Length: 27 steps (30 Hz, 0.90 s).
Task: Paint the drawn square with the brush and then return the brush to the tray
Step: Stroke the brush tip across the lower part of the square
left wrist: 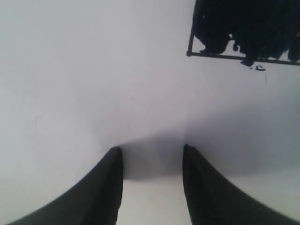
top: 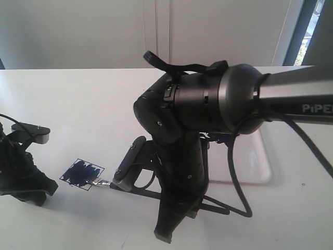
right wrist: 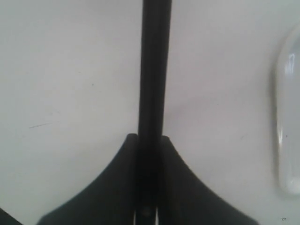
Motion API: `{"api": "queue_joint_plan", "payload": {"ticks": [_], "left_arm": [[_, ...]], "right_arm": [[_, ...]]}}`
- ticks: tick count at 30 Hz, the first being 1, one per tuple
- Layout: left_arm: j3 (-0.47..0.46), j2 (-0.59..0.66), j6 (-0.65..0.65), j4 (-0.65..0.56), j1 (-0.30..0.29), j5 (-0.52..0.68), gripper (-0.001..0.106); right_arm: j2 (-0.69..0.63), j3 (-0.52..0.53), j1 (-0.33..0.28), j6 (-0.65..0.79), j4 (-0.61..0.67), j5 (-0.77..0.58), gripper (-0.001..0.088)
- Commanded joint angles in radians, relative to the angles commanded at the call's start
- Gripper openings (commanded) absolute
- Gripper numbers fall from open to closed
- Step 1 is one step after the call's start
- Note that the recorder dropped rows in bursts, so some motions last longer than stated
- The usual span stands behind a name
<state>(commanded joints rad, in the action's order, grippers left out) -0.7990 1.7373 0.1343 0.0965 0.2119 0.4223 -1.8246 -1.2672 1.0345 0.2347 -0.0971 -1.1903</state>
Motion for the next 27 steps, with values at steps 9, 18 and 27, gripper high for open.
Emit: {"api": "queue_joint_plan", "payload": {"ticks": [9,18,27], "left_arm": [[0.000,0.000,0.000,0.000,0.000,0.000,0.047],[0.000,0.000,0.000,0.000,0.000,0.000,0.047],[0.000,0.000,0.000,0.000,0.000,0.000,0.047]], "right_arm": [[0.039,0.000,0.000,0.024,0.016,0.000,0.0000],[0.037,0.000,0.000,0.024,0.017,0.005,0.0000],[0.006,0.000,0.000,0.016,0.015,-0.015,0.0000]]}}
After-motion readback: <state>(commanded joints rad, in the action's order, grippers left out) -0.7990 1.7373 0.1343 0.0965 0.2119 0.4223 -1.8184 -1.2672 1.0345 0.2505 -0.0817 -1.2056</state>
